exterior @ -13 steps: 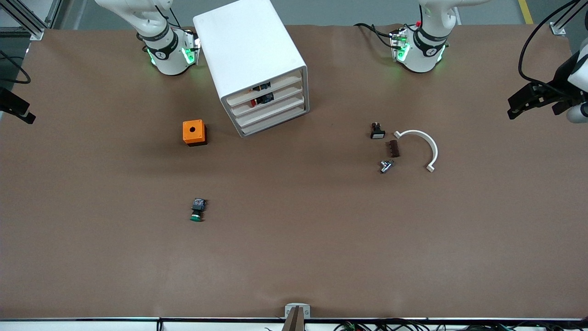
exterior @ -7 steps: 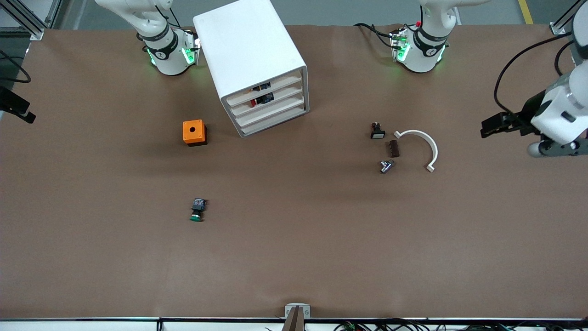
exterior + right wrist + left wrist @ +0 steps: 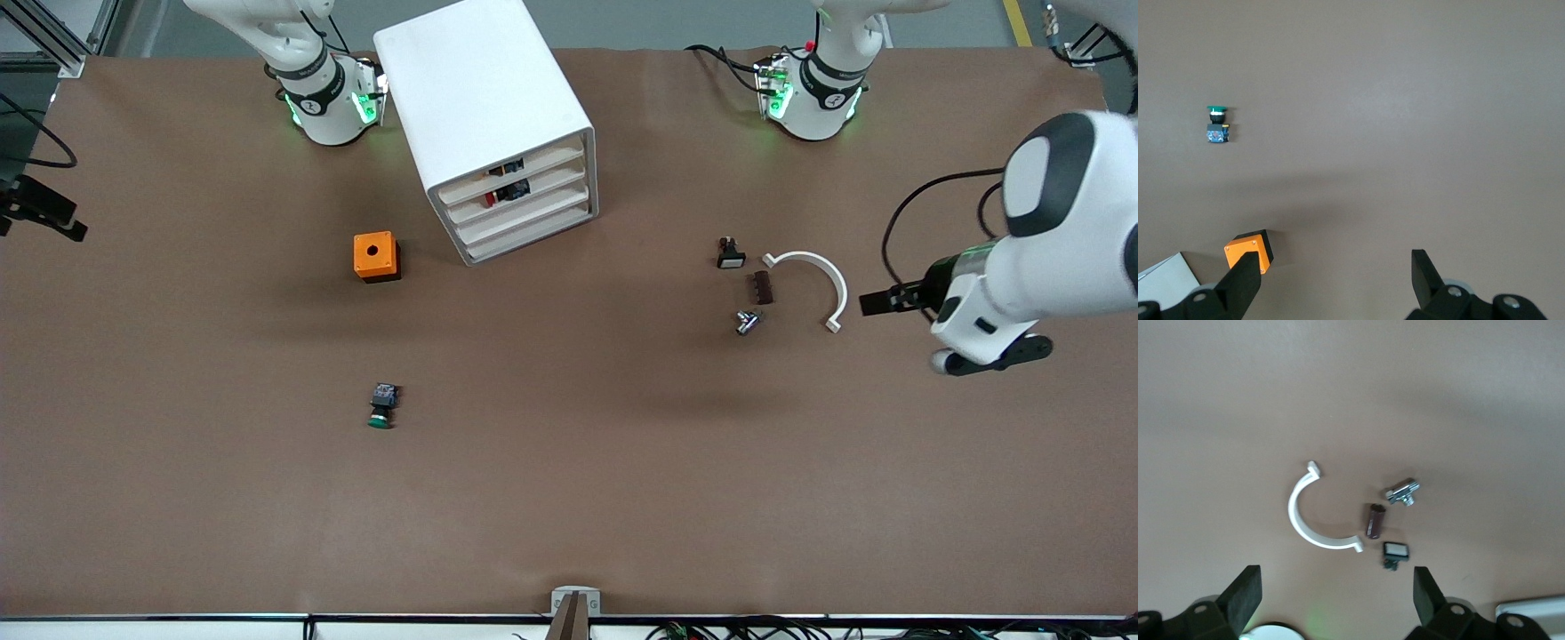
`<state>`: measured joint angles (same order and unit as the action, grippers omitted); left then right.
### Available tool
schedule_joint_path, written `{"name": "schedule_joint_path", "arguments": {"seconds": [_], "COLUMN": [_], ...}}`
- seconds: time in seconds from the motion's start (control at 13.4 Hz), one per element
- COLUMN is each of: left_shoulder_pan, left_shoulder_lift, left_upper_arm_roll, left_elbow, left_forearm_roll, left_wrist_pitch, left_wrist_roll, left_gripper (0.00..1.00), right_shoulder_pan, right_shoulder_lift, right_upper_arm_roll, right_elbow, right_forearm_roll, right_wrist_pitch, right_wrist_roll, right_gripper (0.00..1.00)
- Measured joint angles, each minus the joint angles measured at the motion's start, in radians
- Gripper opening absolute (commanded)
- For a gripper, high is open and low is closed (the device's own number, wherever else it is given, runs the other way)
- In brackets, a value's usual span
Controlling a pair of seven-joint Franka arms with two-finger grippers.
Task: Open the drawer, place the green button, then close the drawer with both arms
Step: 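Move the left gripper toward the cabinet while the right gripper reaches the button, then grasp the green button with the right gripper while the left gripper grips the drawer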
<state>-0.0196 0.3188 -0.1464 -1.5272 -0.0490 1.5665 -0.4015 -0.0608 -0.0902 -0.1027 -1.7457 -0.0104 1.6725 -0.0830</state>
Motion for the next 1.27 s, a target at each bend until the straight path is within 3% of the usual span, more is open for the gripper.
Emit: {"name": "schedule_joint_path", "arguments": {"seconds": [0.37,0.6,1.27], "left_shoulder_pan": [-0.104,-0.168,-0.286], "left_shoulder_lift": [0.147,0.223,0.355], "left_upper_arm_roll": [-0.003,-0.004,-0.006], "left_elbow": [0.068,0.105,0.115], "left_forearm_roll": [-0.013,-0.037,-0.362], "left_wrist_pitch": [0.035,0.051,0.111], "left_wrist_roll": [-0.357,-0.608,-1.159], "left_gripper": [1.0,1.0,0.95], "right_shoulder_pan": [0.099,0.157,0.313], "right_shoulder_lift": [0.045,0.108,0.412], "right_upper_arm_roll": [0.011,0.014,0.016], "right_elbow": [-0.152,-0.185,-0.19], "right_forearm_roll": [0.015,0.044,0.133], "right_wrist_pitch": [0.216,0.299,0.553], "right_wrist_roll": [0.112,0.186,0.355], "right_gripper": [1.0,1.0,1.0]}}
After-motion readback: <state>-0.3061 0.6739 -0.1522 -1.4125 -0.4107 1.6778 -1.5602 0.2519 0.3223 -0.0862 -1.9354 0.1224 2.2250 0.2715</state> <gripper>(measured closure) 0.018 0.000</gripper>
